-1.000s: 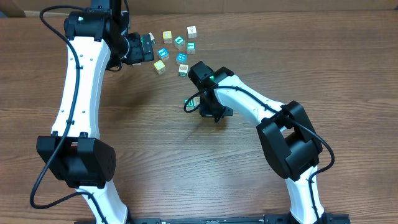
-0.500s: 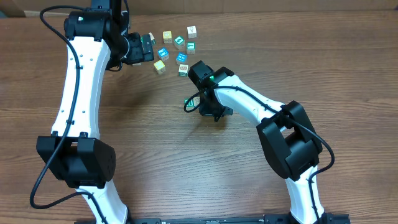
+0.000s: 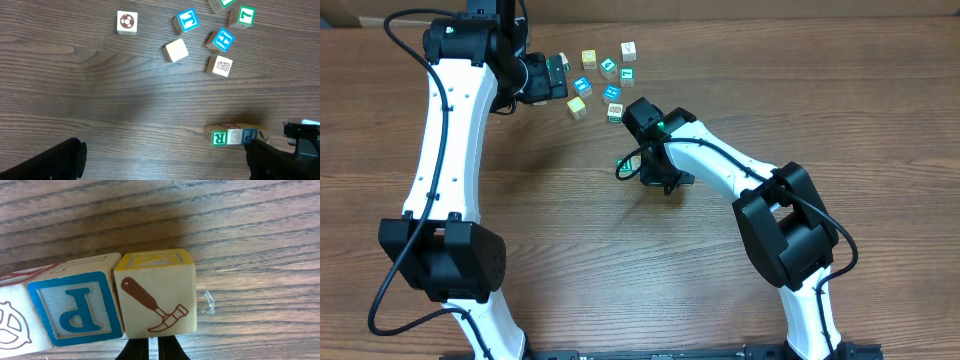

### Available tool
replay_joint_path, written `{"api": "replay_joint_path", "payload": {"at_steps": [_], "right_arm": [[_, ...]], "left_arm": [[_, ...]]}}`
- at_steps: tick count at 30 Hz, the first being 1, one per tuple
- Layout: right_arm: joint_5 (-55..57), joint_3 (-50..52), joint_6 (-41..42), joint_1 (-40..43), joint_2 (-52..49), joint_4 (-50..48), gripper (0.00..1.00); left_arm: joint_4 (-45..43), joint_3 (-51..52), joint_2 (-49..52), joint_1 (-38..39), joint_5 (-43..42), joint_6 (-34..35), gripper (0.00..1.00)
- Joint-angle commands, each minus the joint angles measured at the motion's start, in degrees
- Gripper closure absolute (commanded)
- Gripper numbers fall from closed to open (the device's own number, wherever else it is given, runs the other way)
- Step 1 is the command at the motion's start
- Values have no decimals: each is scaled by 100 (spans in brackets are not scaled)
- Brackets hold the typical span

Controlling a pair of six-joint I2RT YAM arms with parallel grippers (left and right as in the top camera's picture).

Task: Form a horizontal line
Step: 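Press the right gripper against the hammer block's front to straighten it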

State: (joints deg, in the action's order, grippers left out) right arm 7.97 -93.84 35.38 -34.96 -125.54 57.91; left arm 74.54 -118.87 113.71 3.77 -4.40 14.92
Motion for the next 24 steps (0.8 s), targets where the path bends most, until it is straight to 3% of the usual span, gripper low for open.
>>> {"api": "replay_joint_path", "payload": {"at_steps": [1, 24], "right_arm": [[107, -7, 22, 33, -61, -31, 96], [111, -7, 22, 129, -61, -44, 96]], "left_arm": [[0, -37, 28, 11, 37, 55, 0], [0, -37, 28, 11, 37, 55, 0]]}}
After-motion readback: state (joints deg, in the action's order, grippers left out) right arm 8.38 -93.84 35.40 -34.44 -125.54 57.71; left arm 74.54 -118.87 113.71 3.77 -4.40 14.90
